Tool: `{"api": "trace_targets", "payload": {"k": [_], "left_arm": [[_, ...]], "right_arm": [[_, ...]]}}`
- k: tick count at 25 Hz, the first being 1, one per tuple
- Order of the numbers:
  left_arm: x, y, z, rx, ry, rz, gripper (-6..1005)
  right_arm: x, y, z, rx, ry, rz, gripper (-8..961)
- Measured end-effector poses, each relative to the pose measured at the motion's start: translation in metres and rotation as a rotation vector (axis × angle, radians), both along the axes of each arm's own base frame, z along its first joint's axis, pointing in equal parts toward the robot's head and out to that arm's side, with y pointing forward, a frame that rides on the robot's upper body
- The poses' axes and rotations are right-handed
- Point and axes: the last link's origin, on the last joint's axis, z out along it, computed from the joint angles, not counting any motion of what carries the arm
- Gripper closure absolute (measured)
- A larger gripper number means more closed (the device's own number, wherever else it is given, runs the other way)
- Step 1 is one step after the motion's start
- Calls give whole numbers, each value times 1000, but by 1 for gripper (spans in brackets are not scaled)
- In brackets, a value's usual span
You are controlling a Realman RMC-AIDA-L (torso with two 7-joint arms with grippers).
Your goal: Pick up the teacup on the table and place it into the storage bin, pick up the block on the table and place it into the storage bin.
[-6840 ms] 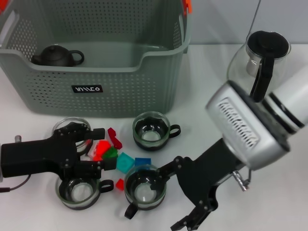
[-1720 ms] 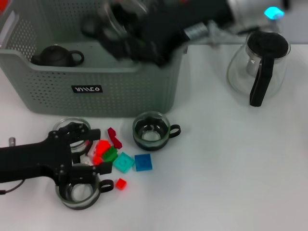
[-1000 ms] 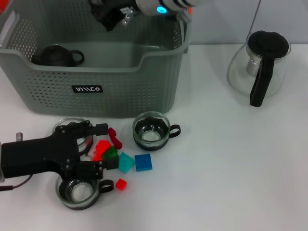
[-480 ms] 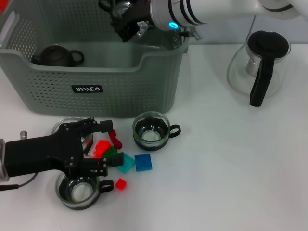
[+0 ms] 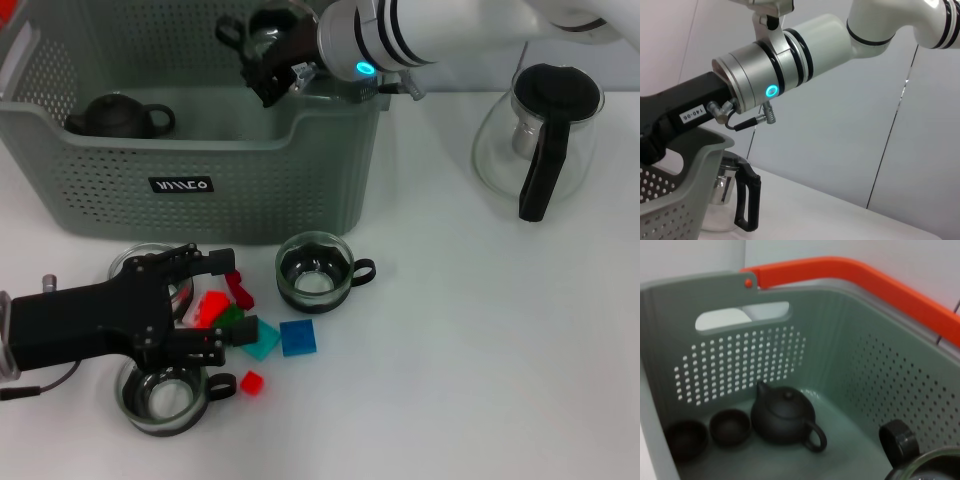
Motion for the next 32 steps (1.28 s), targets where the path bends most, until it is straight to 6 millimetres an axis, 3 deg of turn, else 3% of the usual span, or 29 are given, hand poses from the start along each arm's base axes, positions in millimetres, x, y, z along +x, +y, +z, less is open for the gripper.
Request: {"api": "trace_targets", "payload": {"k": [32], "left_arm": [[0, 0, 0, 9, -8, 1, 64]], "right_arm": [[11, -1, 2, -12, -39, -44, 897]]}}
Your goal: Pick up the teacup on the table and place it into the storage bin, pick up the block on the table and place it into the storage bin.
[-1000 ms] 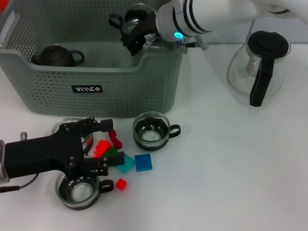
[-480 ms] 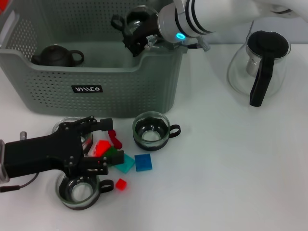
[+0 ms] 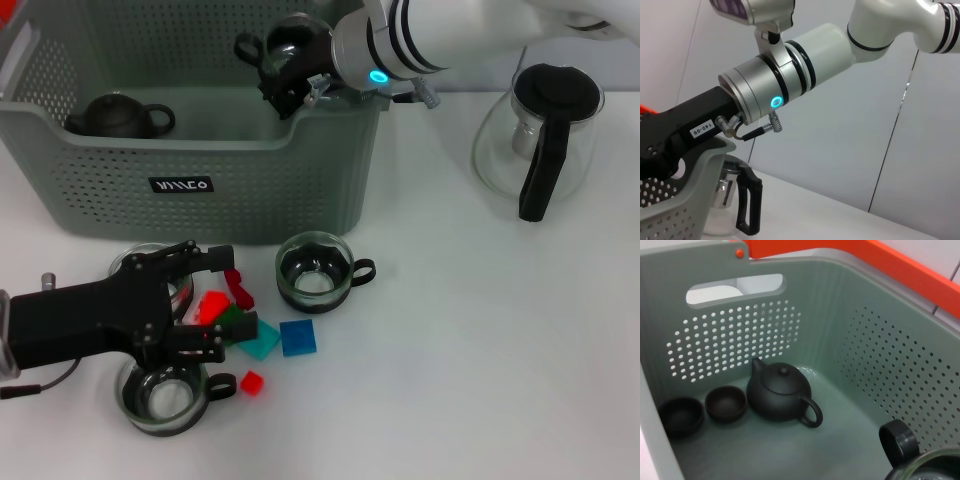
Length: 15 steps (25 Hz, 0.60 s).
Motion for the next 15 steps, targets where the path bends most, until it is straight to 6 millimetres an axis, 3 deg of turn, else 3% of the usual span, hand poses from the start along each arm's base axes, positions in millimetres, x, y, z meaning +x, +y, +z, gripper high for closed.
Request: {"api": "trace_targets", "payload": {"k": [15], "left_arm": [[0, 0, 0, 0, 1, 2, 65]], "right_arm": [[1, -3, 0, -15, 16, -3, 897]]}}
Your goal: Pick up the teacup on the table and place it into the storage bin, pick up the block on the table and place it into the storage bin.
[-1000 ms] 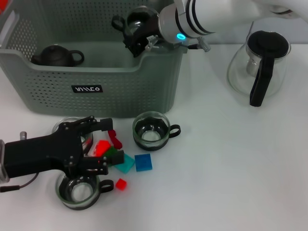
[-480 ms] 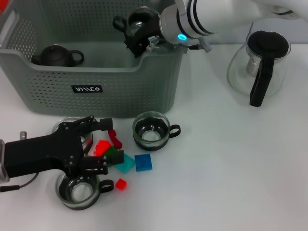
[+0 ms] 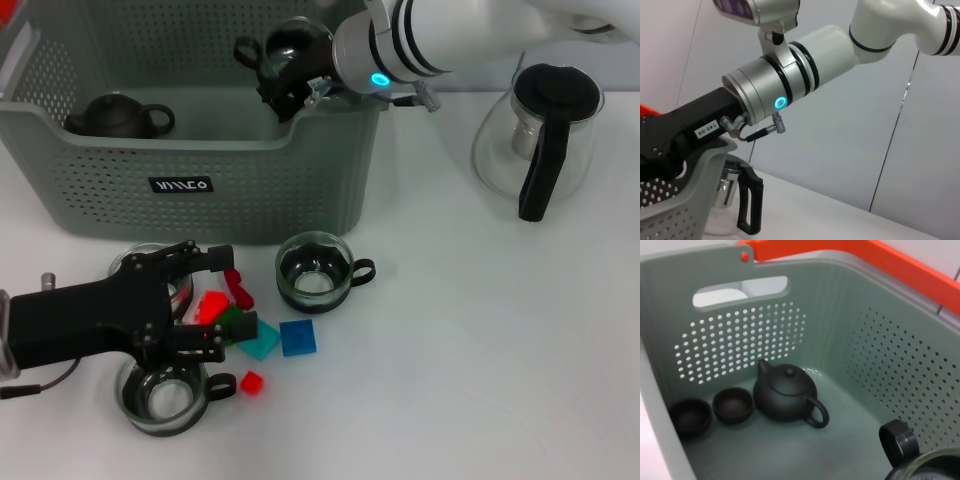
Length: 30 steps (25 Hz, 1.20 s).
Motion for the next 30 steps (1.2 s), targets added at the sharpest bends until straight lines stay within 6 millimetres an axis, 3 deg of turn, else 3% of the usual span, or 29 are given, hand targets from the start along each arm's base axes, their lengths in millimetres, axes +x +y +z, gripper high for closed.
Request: {"api": "trace_targets", "payload": {"k": [20, 28, 30], "left_arm": [[1, 1, 0, 1, -1, -2, 64], [-1, -1, 1, -1, 3, -1, 65], [-1, -1, 1, -3, 6, 0, 65]], "right_arm": [[-1, -2, 2, -10, 19, 0, 893], [-6, -6, 10, -11, 71, 25, 481], [-8, -6, 13, -2, 89, 36, 420]]}}
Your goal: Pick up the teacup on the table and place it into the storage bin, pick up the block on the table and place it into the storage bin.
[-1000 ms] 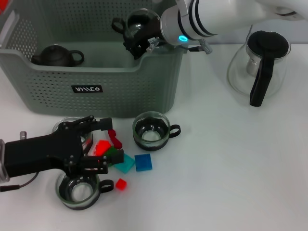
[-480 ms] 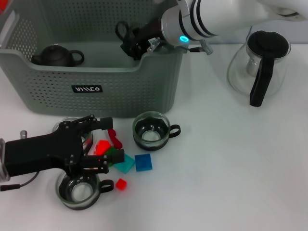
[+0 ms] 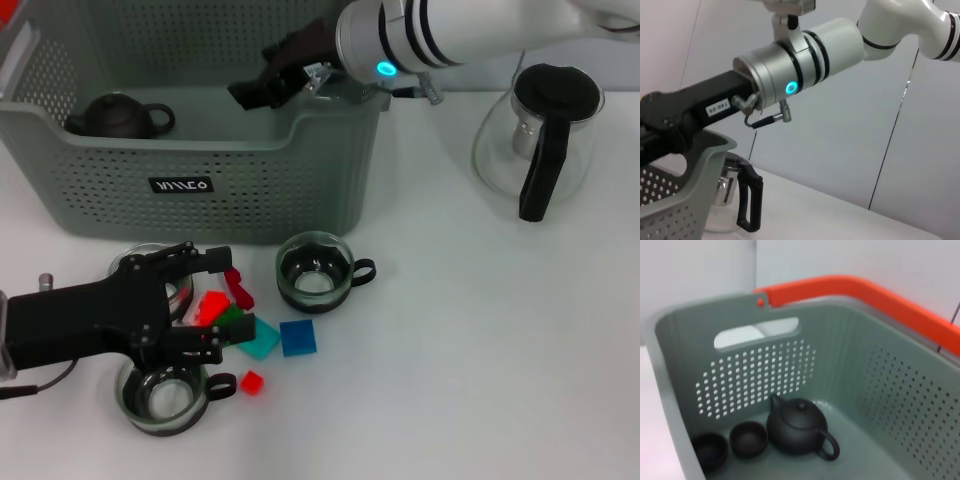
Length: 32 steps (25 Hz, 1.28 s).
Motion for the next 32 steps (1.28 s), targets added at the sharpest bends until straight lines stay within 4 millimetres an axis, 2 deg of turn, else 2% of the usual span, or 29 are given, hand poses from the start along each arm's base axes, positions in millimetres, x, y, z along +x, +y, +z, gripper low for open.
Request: {"api": "trace_targets", "payload": {"k": [4, 6, 9, 13, 17, 20, 21, 27, 32], "left_arm": [[0, 0, 1, -4, -1, -2, 64], [0, -1, 1, -6, -3, -6, 63], [1, -1, 2, -8, -3, -9, 63], [-1, -3, 2, -12, -3, -7, 62], [-2, -6, 2, -12, -2, -3, 61], [-3, -8, 3, -13, 0, -1, 61], [-4, -8, 3, -13, 2, -1, 60], [-7, -12, 3, -32, 33, -5, 59], [-11, -16, 0, -80, 78, -8, 58]], "right_arm": [[-4, -3, 10, 17, 48, 25, 297], [-8, -7, 21, 30, 92, 49, 287], [-13, -22, 43, 43, 164, 105, 272], [-12, -54, 75, 49, 265, 203, 252], [5, -89, 93, -45, 329, 302, 231], [31, -118, 103, -196, 348, 357, 216], [31, -118, 103, -196, 348, 357, 211], [66, -135, 105, -368, 184, 334, 181], [79, -136, 96, -432, 27, 277, 186]]}}
